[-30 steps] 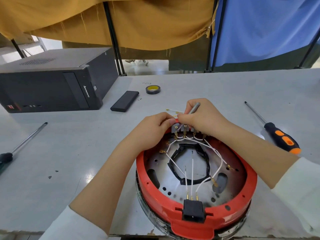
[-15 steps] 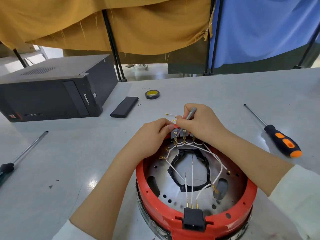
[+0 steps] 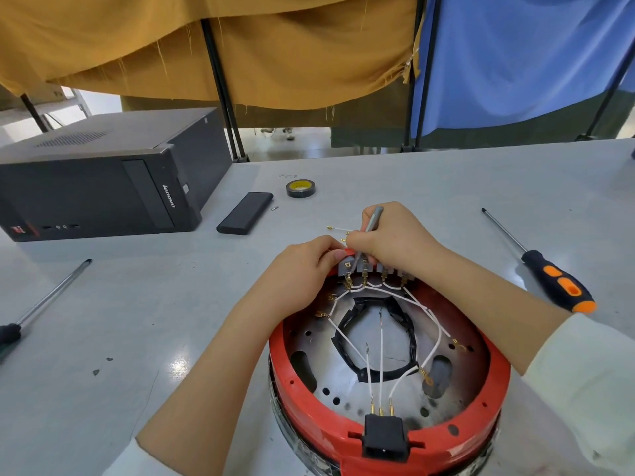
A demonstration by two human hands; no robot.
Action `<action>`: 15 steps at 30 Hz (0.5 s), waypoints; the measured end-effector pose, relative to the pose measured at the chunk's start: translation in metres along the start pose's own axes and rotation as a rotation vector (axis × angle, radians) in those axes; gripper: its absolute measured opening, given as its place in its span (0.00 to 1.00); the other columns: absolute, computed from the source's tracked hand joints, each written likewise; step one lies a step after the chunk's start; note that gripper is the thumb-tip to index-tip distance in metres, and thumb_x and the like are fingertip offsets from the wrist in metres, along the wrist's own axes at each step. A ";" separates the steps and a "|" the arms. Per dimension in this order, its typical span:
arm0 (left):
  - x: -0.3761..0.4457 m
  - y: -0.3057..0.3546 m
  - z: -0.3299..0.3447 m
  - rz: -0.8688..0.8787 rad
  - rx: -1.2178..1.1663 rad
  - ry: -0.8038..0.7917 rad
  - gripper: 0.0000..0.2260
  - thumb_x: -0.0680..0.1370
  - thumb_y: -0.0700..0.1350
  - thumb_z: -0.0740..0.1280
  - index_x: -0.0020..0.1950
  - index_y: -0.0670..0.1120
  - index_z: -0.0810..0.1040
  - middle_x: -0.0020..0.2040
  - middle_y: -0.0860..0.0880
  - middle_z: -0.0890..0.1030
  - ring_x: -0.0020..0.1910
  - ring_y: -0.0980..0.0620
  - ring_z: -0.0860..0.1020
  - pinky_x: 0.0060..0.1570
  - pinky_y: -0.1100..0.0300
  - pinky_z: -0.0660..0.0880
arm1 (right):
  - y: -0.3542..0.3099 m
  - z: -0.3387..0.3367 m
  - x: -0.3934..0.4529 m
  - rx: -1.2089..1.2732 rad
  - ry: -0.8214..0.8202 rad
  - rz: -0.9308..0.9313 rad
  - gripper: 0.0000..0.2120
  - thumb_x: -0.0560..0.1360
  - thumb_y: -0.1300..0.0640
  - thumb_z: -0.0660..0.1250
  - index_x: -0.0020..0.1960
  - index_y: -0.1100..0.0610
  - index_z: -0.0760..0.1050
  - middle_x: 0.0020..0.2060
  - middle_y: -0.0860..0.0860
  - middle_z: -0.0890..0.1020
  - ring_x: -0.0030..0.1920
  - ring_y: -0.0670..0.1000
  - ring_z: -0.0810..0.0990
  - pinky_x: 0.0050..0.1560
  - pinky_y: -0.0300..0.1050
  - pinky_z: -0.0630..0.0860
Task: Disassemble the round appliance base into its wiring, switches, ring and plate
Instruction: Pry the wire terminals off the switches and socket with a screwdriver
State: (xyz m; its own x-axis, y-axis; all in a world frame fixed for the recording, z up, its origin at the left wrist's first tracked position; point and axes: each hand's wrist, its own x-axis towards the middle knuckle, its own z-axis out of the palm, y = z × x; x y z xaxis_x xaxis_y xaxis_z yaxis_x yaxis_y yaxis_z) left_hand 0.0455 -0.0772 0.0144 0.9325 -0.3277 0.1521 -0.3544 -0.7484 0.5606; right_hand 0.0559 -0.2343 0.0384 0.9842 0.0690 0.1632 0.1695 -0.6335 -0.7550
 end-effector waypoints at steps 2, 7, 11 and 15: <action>0.000 0.000 0.000 -0.001 -0.007 0.005 0.11 0.82 0.52 0.56 0.55 0.53 0.76 0.46 0.53 0.79 0.45 0.53 0.74 0.40 0.61 0.65 | 0.001 0.001 0.001 -0.003 0.011 -0.005 0.13 0.71 0.59 0.67 0.33 0.58 0.64 0.29 0.59 0.71 0.27 0.52 0.66 0.32 0.45 0.65; -0.001 -0.002 0.001 0.002 -0.037 0.011 0.11 0.81 0.52 0.56 0.55 0.54 0.77 0.48 0.53 0.81 0.48 0.53 0.76 0.45 0.60 0.69 | 0.012 0.002 -0.008 0.030 0.113 -0.099 0.12 0.69 0.58 0.68 0.31 0.58 0.67 0.29 0.61 0.76 0.27 0.52 0.73 0.30 0.46 0.70; 0.000 -0.003 0.001 0.002 -0.039 0.018 0.11 0.81 0.52 0.56 0.56 0.54 0.77 0.48 0.53 0.81 0.48 0.53 0.75 0.44 0.60 0.68 | 0.013 0.003 -0.007 0.002 0.104 -0.111 0.11 0.70 0.58 0.68 0.32 0.60 0.68 0.28 0.58 0.75 0.25 0.48 0.73 0.29 0.43 0.69; 0.000 -0.003 0.001 0.010 -0.028 0.019 0.11 0.81 0.52 0.56 0.56 0.54 0.77 0.49 0.53 0.81 0.48 0.53 0.76 0.44 0.60 0.69 | 0.011 0.001 0.001 0.005 0.044 -0.045 0.14 0.70 0.56 0.68 0.31 0.57 0.65 0.23 0.53 0.72 0.21 0.48 0.69 0.24 0.39 0.66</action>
State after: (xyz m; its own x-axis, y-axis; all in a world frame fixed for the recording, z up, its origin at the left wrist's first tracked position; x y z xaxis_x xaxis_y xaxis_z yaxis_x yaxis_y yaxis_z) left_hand 0.0463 -0.0759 0.0118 0.9302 -0.3236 0.1730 -0.3617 -0.7285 0.5818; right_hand 0.0588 -0.2401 0.0299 0.9724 0.0631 0.2245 0.2137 -0.6265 -0.7495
